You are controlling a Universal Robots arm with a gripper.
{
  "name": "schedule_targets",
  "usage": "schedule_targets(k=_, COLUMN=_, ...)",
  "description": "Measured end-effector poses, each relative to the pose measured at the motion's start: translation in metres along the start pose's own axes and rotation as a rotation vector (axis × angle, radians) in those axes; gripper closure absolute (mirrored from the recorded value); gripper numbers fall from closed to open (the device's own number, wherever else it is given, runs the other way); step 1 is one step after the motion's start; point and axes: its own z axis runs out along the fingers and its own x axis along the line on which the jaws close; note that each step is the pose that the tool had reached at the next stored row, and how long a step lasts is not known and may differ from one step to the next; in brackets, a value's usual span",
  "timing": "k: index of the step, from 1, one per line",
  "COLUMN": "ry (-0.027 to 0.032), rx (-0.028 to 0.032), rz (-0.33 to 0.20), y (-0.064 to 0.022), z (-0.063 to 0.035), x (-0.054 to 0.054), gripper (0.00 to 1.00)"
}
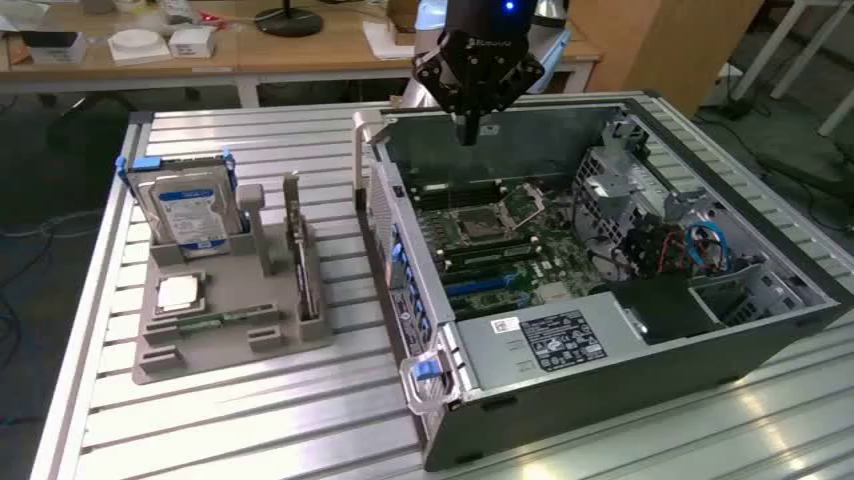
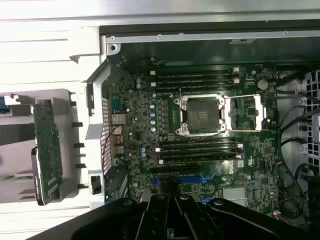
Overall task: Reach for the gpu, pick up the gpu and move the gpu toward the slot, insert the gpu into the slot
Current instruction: 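Reach for the gpu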
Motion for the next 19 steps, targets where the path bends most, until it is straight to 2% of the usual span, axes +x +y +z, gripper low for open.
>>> schedule_targets(k=6, ry=-0.0001, rx=-0.0001, rz=0.000, y=-0.0001, z=0.0000, x=0.002, gripper=0.90)
schedule_targets(k=19, ry=-0.0001, rx=0.0000, rz=0.000, y=-0.0018, z=-0.0005, x=0.024, gripper=0.90)
